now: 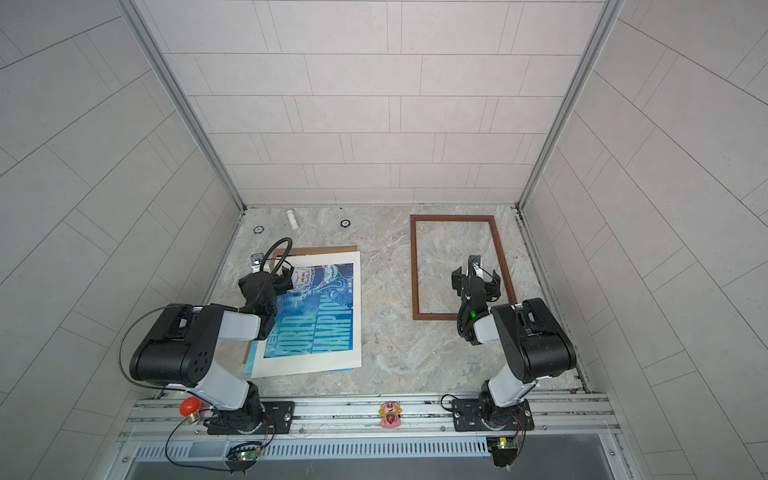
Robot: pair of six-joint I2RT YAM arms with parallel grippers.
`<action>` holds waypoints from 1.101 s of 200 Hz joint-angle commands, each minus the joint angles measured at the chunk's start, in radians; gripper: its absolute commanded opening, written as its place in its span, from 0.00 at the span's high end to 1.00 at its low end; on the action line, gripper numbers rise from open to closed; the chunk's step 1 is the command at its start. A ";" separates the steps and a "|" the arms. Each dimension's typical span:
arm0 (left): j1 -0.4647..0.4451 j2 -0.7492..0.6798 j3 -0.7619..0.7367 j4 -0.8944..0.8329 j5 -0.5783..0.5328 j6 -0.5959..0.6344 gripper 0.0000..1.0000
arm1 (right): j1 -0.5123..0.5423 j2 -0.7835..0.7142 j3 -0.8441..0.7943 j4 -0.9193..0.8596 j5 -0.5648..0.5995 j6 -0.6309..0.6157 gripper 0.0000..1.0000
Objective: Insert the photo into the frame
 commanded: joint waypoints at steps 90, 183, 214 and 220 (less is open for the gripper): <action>-0.004 -0.007 -0.008 0.029 -0.019 0.000 0.00 | -0.036 -0.004 0.011 -0.027 -0.037 0.023 0.01; -0.015 -0.293 0.402 -1.006 -0.317 -0.259 0.00 | -0.038 -0.602 0.240 -0.916 -0.085 0.241 0.14; -0.022 -0.374 0.545 -1.434 -0.217 -0.453 0.01 | 0.012 -0.647 0.394 -1.288 -0.323 0.334 0.21; -0.024 -0.390 0.548 -1.471 -0.181 -0.463 0.02 | 0.027 -0.639 0.414 -1.340 -0.358 0.347 0.24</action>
